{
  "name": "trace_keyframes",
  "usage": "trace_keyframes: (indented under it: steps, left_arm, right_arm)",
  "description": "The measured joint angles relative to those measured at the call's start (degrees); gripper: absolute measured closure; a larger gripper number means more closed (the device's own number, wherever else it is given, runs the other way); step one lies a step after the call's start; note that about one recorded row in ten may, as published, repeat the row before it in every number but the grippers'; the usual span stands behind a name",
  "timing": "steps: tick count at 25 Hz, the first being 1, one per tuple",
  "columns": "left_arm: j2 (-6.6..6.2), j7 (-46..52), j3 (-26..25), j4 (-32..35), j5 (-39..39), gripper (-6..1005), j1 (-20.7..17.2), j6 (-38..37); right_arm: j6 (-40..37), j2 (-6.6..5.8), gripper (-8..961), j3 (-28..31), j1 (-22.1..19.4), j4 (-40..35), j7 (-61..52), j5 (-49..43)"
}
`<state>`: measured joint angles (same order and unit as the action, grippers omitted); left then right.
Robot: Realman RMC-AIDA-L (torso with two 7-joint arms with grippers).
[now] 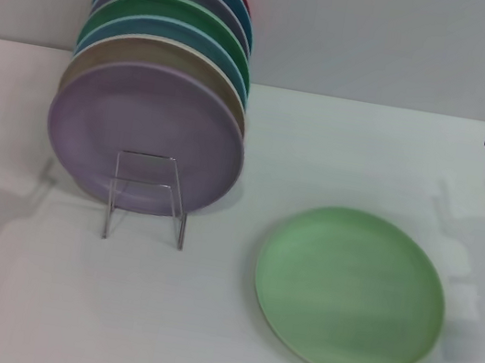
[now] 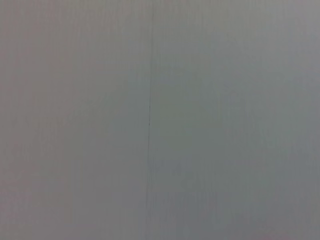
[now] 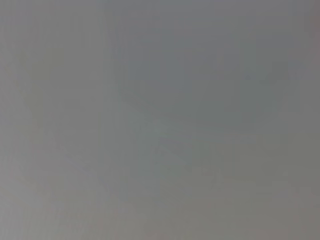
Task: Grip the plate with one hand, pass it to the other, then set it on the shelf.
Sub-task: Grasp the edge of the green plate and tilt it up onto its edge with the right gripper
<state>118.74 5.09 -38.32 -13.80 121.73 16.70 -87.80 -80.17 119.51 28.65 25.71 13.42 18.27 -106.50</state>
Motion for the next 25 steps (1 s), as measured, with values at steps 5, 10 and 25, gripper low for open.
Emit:
trace_keyframes:
  steps: [5,10,25]
  left_arm:
    - [0.0,0.0,0.0,0.1,0.0,155,0.0,0.0]
    - [0.0,0.0,0.0,0.1,0.0,155,0.0,-0.2]
    - [-0.19,0.0,0.0,0.5,0.0,155,0.0,0.0]
  right_arm:
    - [-0.2,0.02,255,0.0,-0.3,0.0,0.6,0.0]
    - [-0.2,0.02,256,0.0,-0.8,1.0,4.8,0.1]
    - [4.5,-0.42,257,1.9,-1.2,11.9,21.3,7.2]
